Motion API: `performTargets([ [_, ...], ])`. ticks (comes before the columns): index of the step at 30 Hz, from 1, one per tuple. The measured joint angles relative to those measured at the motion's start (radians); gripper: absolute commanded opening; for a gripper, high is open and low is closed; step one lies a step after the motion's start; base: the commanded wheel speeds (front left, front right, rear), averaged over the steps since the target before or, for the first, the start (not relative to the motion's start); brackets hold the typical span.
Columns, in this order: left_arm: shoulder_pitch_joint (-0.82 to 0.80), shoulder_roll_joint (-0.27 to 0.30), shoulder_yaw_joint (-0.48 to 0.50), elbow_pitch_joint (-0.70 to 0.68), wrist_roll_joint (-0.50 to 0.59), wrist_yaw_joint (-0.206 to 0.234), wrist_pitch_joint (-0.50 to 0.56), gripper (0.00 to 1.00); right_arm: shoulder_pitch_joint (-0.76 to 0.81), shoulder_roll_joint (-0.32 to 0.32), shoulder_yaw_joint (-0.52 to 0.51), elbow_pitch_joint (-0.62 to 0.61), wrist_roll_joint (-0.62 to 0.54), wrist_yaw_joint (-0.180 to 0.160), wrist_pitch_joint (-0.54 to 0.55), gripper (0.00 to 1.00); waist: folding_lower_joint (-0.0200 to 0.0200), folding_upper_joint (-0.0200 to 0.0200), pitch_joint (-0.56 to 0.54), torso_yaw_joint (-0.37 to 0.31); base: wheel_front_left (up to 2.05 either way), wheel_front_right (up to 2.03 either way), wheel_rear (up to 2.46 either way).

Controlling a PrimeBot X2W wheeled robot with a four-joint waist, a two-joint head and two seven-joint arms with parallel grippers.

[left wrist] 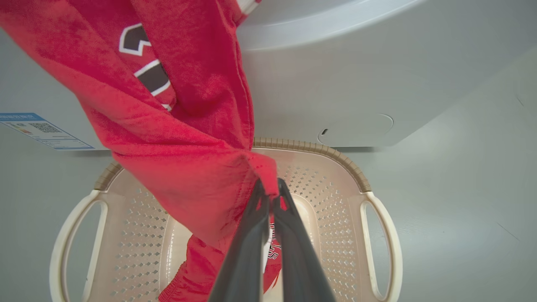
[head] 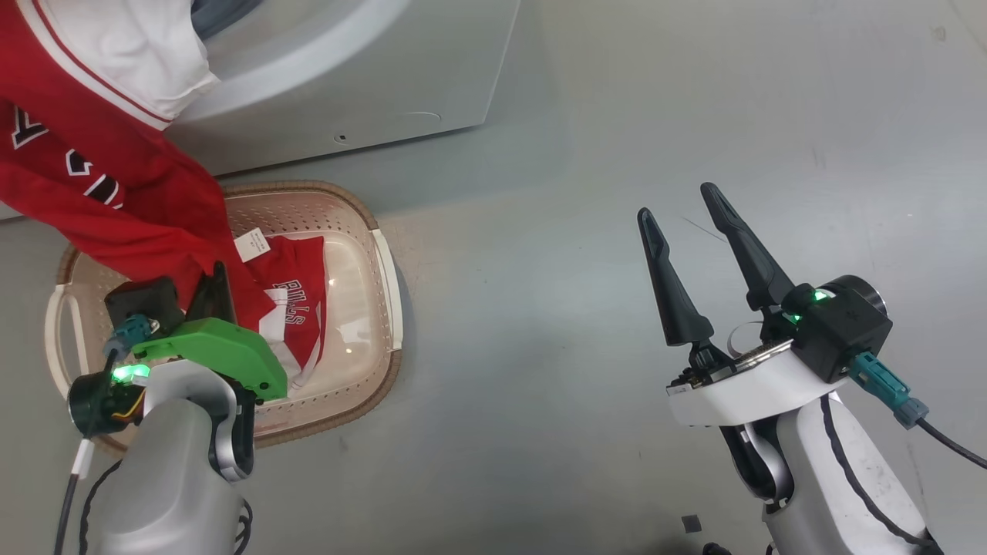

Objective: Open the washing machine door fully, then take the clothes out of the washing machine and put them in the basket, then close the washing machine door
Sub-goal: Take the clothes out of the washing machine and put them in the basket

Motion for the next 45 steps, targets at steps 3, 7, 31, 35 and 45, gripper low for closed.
performTargets([
  [3, -0.023, -0.002, 0.000, 0.043, -0.010, -0.003, -0.001, 0.49, -0.004, 0.000, -0.003, 0.002, 0.002, 0.000, 0.000, 1.00, 0.0000, 0.0000, 0.011, -0.010, 0.00, 0.00, 0.00],
  [7, -0.044, -0.005, 0.006, 0.088, -0.024, -0.004, -0.024, 1.00, -0.004, 0.000, -0.005, 0.007, 0.008, 0.000, 0.000, 1.00, 0.0000, 0.0000, 0.016, -0.015, 0.00, 0.00, 0.00],
  [31, -0.086, -0.014, -0.041, 0.117, 0.015, -0.051, -0.143, 1.00, -0.011, 0.000, -0.043, 0.055, 0.008, 0.000, 0.000, 1.00, 0.0000, 0.0000, -0.064, 0.046, 0.00, 0.00, 0.00],
  [35, -0.086, -0.014, -0.053, 0.082, 0.030, -0.052, -0.144, 1.00, -0.007, -0.003, -0.058, 0.065, 0.007, 0.000, 0.000, 1.00, 0.0000, 0.0000, -0.079, 0.059, 0.00, 0.00, 0.00],
  [45, -0.065, -0.015, -0.054, -0.109, 0.083, -0.051, -0.145, 1.00, 0.024, -0.008, -0.081, 0.110, -0.002, 0.000, 0.000, 1.00, 0.0000, 0.0000, -0.133, 0.099, 0.00, 0.00, 0.00],
])
